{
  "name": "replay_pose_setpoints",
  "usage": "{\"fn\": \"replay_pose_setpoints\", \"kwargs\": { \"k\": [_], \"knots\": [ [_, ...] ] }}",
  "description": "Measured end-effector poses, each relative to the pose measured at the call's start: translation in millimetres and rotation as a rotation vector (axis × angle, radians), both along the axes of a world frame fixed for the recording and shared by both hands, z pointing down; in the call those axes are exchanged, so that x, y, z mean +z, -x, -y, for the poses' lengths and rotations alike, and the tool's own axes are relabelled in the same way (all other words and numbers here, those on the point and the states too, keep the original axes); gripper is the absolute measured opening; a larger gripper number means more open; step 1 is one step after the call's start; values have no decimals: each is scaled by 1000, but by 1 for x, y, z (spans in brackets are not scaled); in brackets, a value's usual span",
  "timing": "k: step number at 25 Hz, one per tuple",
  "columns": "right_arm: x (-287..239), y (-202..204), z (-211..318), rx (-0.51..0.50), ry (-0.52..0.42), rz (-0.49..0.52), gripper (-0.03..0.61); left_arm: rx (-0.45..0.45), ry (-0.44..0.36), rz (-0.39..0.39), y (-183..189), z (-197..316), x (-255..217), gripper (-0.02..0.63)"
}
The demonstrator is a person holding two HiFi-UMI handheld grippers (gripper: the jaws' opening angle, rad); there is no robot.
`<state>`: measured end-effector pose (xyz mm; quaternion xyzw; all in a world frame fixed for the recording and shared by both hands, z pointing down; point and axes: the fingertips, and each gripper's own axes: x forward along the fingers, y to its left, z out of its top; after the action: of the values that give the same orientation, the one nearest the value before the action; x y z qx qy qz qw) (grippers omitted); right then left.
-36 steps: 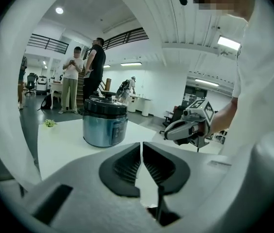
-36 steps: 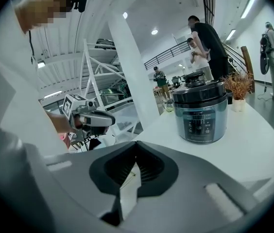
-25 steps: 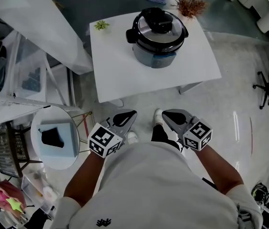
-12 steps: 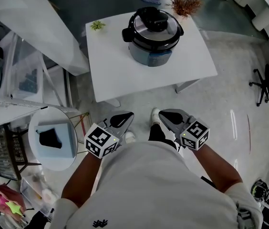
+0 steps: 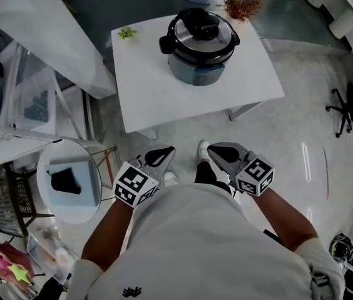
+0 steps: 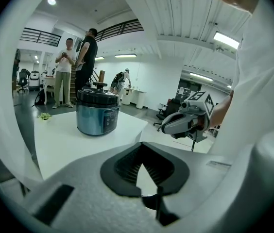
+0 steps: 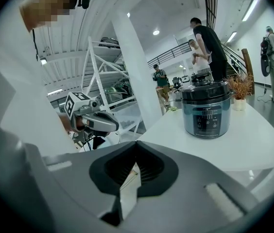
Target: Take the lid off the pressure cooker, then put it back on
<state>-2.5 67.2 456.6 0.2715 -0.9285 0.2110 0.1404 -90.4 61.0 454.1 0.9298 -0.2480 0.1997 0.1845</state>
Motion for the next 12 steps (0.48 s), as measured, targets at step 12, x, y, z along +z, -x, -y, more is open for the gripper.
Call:
{"fn": "replay_pose_setpoints", "kwargs": {
  "k": [12],
  "knots": [
    [-2, 2, -4, -6, -12, -12, 9, 11, -2, 11, 1, -5, 1, 6]
  ]
}}
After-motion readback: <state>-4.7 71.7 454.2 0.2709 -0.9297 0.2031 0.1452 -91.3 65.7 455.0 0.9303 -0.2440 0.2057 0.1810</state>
